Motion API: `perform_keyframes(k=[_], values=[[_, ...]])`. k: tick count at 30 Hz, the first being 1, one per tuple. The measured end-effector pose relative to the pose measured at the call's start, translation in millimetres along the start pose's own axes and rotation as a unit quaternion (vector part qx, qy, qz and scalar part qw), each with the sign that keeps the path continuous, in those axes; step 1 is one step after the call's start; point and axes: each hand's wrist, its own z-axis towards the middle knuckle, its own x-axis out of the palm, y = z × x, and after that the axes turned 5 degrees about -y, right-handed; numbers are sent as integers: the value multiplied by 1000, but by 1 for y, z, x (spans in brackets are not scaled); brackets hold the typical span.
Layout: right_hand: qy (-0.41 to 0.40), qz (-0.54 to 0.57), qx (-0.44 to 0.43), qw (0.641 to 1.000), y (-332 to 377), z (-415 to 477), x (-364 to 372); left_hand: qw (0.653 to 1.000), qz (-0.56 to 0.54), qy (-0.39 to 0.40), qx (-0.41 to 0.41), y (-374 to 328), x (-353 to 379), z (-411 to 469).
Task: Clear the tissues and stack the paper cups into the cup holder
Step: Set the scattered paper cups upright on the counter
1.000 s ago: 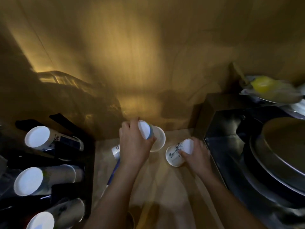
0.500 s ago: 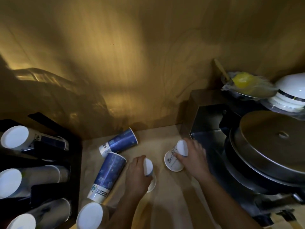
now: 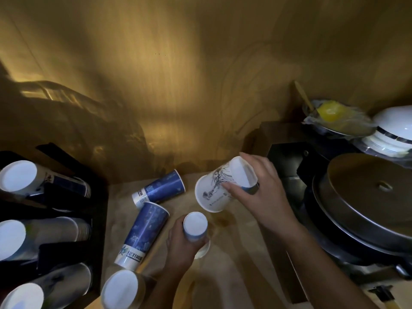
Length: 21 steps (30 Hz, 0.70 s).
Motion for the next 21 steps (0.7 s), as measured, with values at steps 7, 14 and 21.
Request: perform_keyframes(k=[7, 14, 21], values=[[113, -45, -66, 990, -1, -10, 35, 999, -29, 29, -22, 5, -2, 2], [164, -66, -76, 981, -23, -22, 69, 998, -55, 26, -2, 8, -2, 4], [238, -88, -55, 966, -54, -40, 101, 999, 21, 23, -20, 30, 14, 6]])
